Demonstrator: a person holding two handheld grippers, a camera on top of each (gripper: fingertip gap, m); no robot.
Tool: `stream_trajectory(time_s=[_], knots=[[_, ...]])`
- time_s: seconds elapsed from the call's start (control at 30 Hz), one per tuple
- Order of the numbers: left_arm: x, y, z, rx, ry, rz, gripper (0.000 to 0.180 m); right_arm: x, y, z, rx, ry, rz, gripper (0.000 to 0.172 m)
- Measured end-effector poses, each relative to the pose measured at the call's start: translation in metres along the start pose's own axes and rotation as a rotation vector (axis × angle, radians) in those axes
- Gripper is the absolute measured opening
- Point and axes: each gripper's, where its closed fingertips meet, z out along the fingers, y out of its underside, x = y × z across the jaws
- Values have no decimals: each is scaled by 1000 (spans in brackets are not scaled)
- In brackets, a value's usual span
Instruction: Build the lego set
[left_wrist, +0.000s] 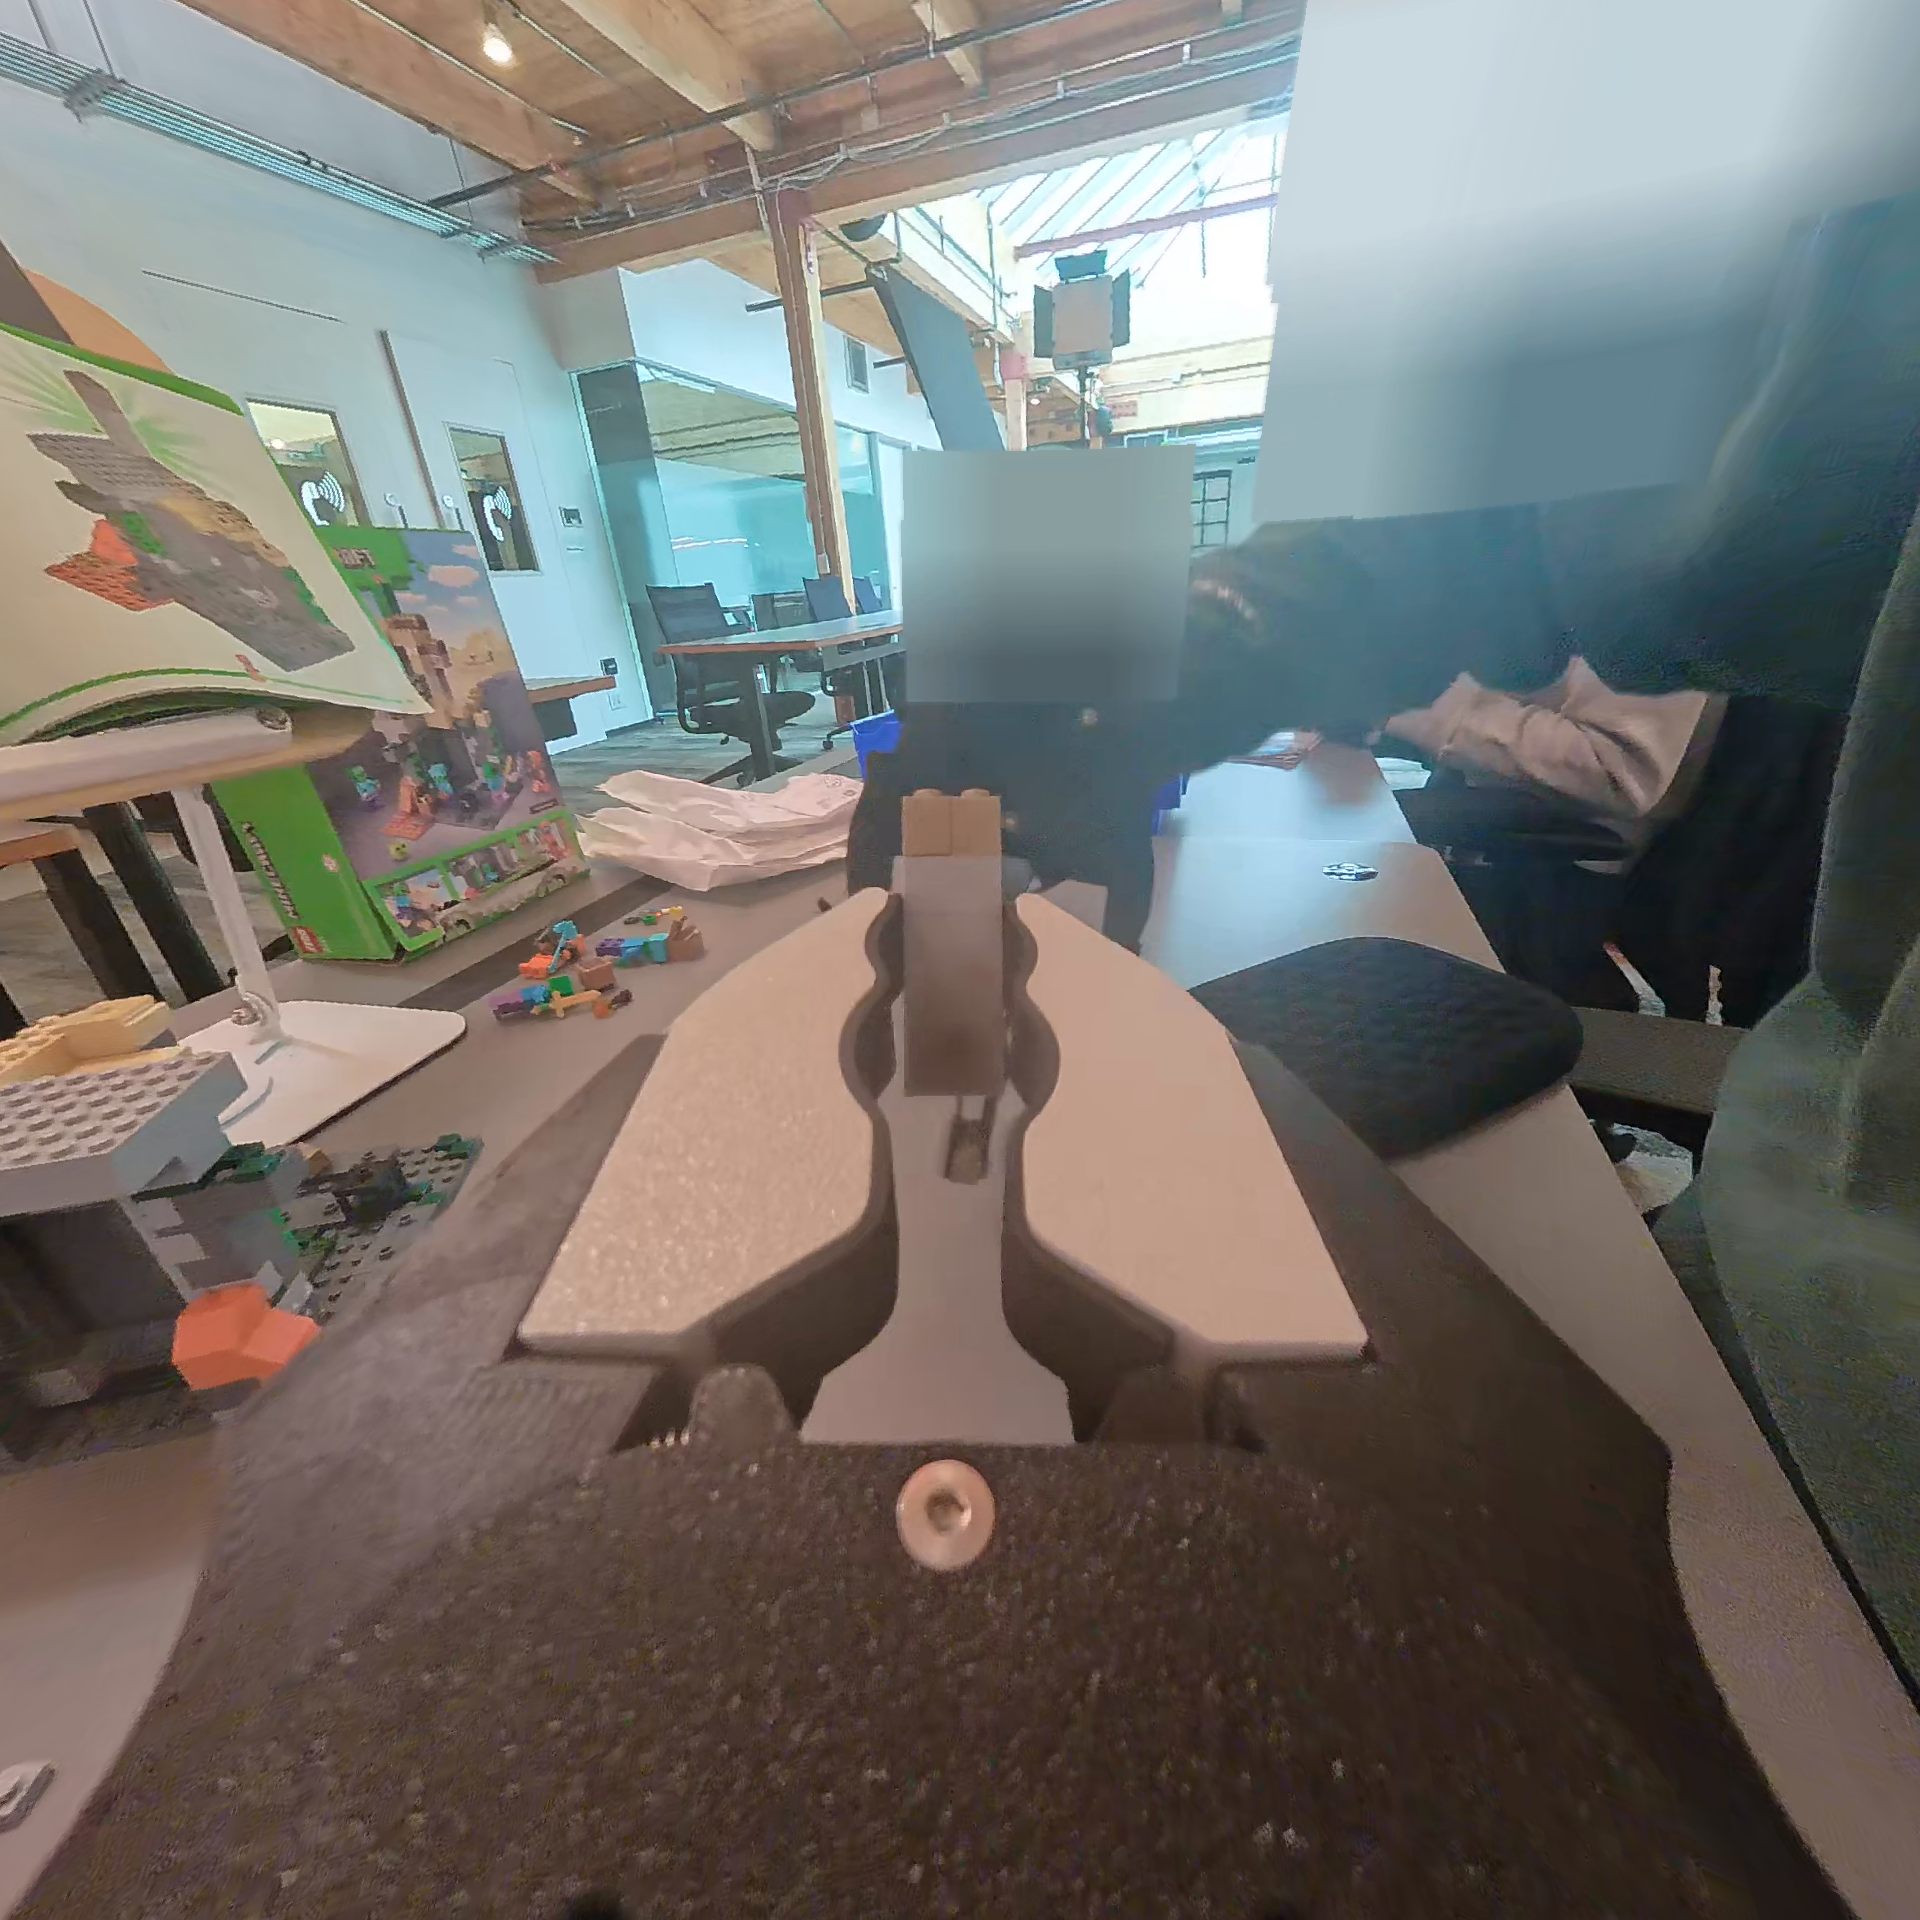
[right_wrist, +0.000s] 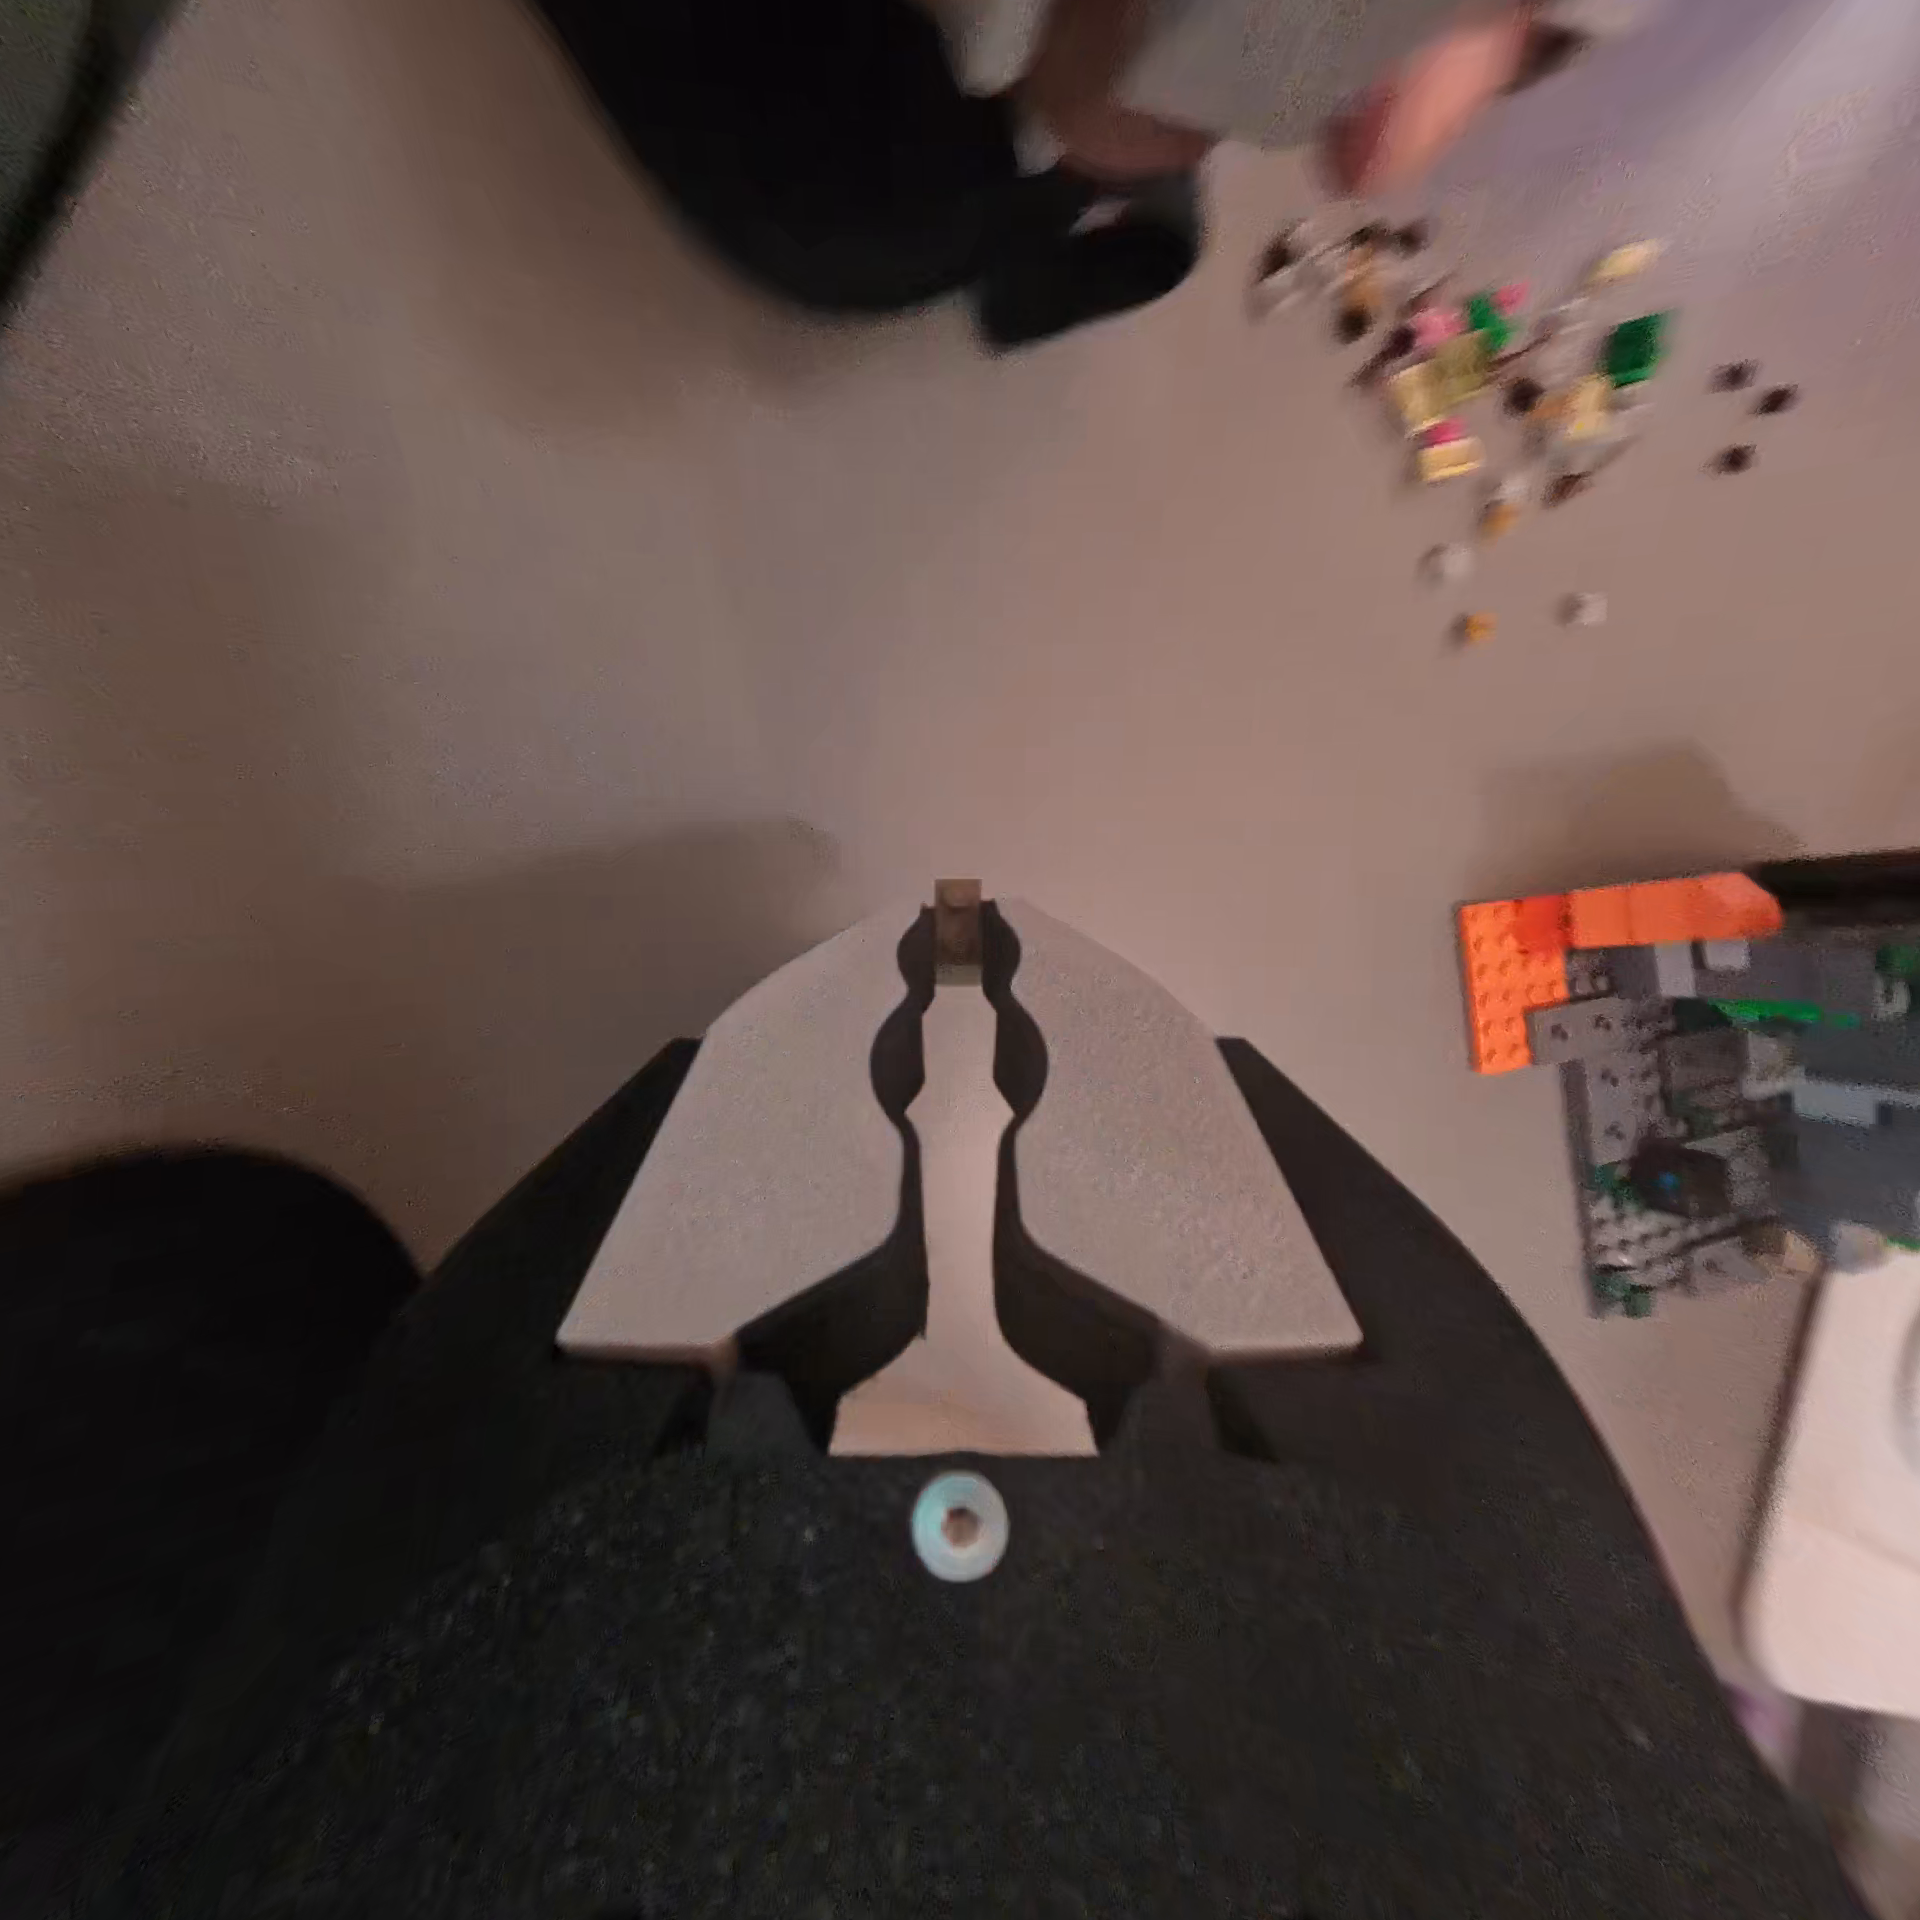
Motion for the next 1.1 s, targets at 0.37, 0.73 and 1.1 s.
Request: stream_trajectory(time_s=[0.37, 0.73, 1.1], knots=[[-5, 11, 2, -32, -7, -30, 17, 8, 43, 27, 95, 56, 305, 8], [-7, 15, 2, -47, -9, -40, 17, 5, 46, 25, 48, -10, 310, 14], [-7, 15, 2, -43, -8, -44, 17, 9, 42, 19, -39, -32, 298, 7]])
